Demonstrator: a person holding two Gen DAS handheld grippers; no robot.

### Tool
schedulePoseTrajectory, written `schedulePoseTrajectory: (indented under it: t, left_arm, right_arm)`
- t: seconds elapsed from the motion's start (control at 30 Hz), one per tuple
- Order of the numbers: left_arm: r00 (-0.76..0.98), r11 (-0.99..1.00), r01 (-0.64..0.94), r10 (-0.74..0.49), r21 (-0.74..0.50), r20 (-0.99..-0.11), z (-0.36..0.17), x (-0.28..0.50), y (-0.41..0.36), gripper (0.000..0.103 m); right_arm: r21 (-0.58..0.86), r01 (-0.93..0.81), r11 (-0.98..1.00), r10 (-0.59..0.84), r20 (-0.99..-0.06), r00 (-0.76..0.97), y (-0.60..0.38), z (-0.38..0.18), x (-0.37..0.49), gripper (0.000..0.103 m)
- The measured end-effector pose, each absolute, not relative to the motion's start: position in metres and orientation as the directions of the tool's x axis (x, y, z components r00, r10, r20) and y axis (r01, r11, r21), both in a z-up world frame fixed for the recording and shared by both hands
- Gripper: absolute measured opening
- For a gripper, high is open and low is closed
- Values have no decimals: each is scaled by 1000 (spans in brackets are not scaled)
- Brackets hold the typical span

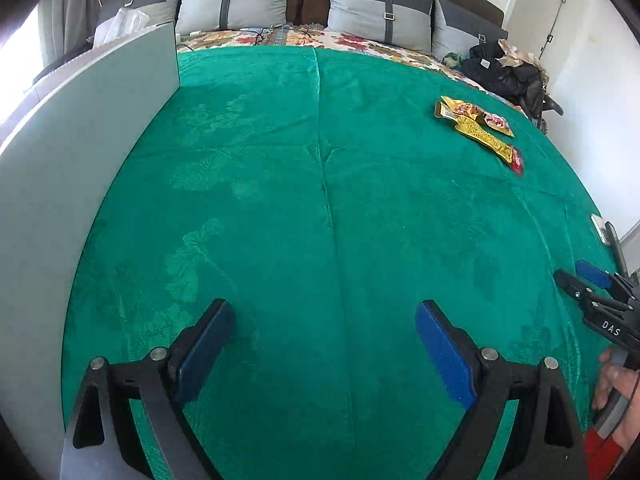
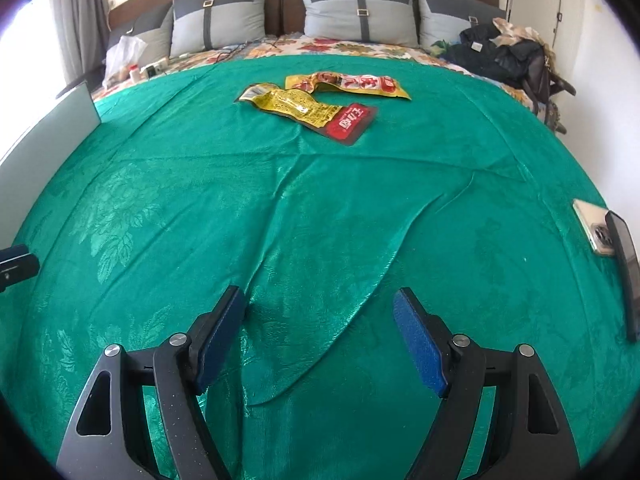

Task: Organize snacks
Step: 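Move both open grippers back toward the remaining yellow packs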

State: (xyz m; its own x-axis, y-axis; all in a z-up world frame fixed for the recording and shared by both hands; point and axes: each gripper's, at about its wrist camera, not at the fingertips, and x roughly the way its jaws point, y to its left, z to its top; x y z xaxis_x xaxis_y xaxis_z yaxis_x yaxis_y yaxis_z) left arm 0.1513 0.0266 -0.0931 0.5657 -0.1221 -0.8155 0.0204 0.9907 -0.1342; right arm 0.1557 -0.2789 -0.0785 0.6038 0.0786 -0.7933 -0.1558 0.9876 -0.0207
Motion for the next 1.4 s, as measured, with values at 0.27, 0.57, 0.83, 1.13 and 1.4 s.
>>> schedulePoseTrajectory:
  t: [0.27, 0.57, 0.83, 1.13, 1.4]
  left_arm:
    - [577, 999, 41, -37, -16, -816, -105, 154, 20, 103]
    - [577, 999, 42, -35, -13, -816, -106, 156, 19, 103]
    - [577, 999, 42, -35, -13, -816, -106, 156, 19, 103]
    - [577, 999, 42, -34, -12, -816, -106, 156, 19, 103]
    - [577, 999, 42, -35, -13, -816, -106, 156, 19, 103]
  right_arm:
    - [-23, -139, 990, 66, -795, 603, -281, -82, 153, 86]
    - [-36, -136, 990, 55, -793, 606, -280, -82, 152, 87]
    - [-25, -135, 991, 62, -795, 603, -282, -82, 151, 87]
    - [-24, -135, 991, 63, -795, 603, -282, -83, 151, 87]
    - [-23, -135, 991, 64, -796, 603, -282, -83, 151, 87]
